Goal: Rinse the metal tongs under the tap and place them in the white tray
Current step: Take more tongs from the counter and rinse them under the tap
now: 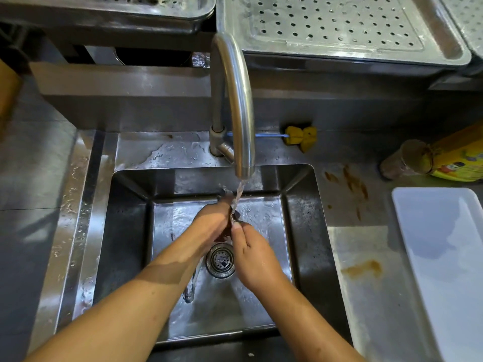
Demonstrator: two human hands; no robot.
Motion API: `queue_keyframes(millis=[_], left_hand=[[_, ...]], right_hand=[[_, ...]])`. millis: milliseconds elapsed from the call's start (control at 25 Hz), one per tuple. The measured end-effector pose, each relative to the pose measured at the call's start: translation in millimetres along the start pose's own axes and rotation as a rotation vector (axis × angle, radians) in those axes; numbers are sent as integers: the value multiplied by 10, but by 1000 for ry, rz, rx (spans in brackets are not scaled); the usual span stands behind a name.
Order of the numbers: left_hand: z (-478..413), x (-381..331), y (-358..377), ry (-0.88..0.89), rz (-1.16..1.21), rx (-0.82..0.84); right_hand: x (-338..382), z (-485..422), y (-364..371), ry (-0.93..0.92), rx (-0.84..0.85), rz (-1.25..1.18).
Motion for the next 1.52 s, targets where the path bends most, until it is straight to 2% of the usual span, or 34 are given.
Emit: queue_keyframes(millis=[40, 120, 240, 320, 400, 520, 560, 600, 680, 720, 880, 1000, 1080, 1160, 1280, 1320, 1400, 1480, 1520], left_hand=[[10, 25, -2, -45, 72, -13], [40, 73, 31, -73, 160, 68], [103, 140, 25, -20, 130, 221], [86, 140, -34, 30, 118, 208], [0, 96, -117, 9, 138, 89], [-20, 46, -198, -30, 28, -31], [-27, 26, -202, 0, -31, -33], [-10, 3, -181, 52, -123, 33], [71, 16, -94, 130, -266, 238], [78, 15, -72, 117, -259, 262], [42, -34, -109, 19, 63, 49], [143, 34, -13, 39, 215, 171], [169, 125, -9, 90, 110, 239], [66, 131, -69, 98, 7, 115], [37, 122, -100, -29, 73, -57], [35, 130, -92, -48, 114, -46], [70, 132, -33, 15, 116, 103], [93, 153, 7, 110, 13, 271], [80, 155, 1, 131, -32, 294]], right_hand=[[-8, -28, 34, 49, -3, -70], [-57, -113, 63, 190, 15, -233], [-108, -160, 61, 335, 54, -425], [-120, -206, -33, 274, -3, -270], [-81, -170, -103, 154, -71, -73], [13, -31, -130, -25, -152, 110], [42, 9, -147, -66, -176, 161], [69, 36, -176, -99, -201, 189], [113, 44, -227, -125, -231, 189], [117, 33, -237, -114, -229, 172], [77, 45, -179, -58, -170, 129], [30, 50, -136, -88, -130, 206], [10, 63, -100, -125, -94, 279], [33, 91, -71, -192, -91, 286], [52, 131, -37, -198, -110, 241], [19, 115, -31, -165, -108, 227], [-65, 54, -38, -66, -91, 143], [-158, -8, -40, 43, -52, 8], [-171, -19, -39, 69, -33, -25]])
Point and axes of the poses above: each hand's wrist, its own z-axis away from the middle knuckle, its own y-axis out of the palm, x = y × z, the point moved 6 cm from there along -z, towards the middle knuckle, and after that the axes turned 5 degrees about -x, right-handed, at the moved point
